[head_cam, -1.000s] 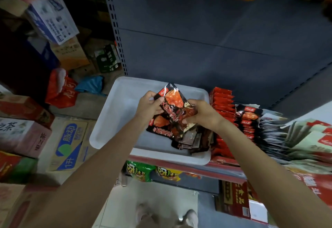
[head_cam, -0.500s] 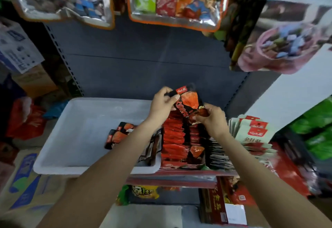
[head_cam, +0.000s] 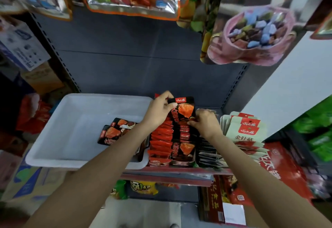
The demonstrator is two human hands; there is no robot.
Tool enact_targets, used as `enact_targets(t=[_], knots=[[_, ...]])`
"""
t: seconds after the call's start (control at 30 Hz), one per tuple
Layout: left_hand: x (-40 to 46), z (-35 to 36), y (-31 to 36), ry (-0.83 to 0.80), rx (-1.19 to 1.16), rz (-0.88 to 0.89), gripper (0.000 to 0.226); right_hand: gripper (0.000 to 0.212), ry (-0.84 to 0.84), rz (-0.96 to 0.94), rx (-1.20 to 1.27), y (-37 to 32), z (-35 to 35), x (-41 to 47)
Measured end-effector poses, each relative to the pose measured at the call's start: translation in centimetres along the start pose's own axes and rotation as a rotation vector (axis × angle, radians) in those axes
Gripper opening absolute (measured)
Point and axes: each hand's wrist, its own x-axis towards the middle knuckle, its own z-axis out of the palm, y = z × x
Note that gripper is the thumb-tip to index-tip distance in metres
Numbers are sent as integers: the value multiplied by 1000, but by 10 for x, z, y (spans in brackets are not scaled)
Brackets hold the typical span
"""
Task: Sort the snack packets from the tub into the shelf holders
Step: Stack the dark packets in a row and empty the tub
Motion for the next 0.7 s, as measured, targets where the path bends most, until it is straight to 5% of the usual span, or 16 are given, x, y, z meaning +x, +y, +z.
enact_targets(t=[0.17, 0.37, 0.57, 0.7], knots=[[4, 4, 3, -14, 216, 150, 8, 11, 178, 5, 412, -2, -16, -2], [9, 10, -4, -43, 356, 188, 5, 40, 60, 87, 208, -3, -14, 5], [7, 16, -1, -121, 409, 131, 14, 10, -64, 146, 133, 2, -13, 3], [6, 9, -6, -81, 307, 101, 15, 27, 86, 96, 240, -4, -11, 1]])
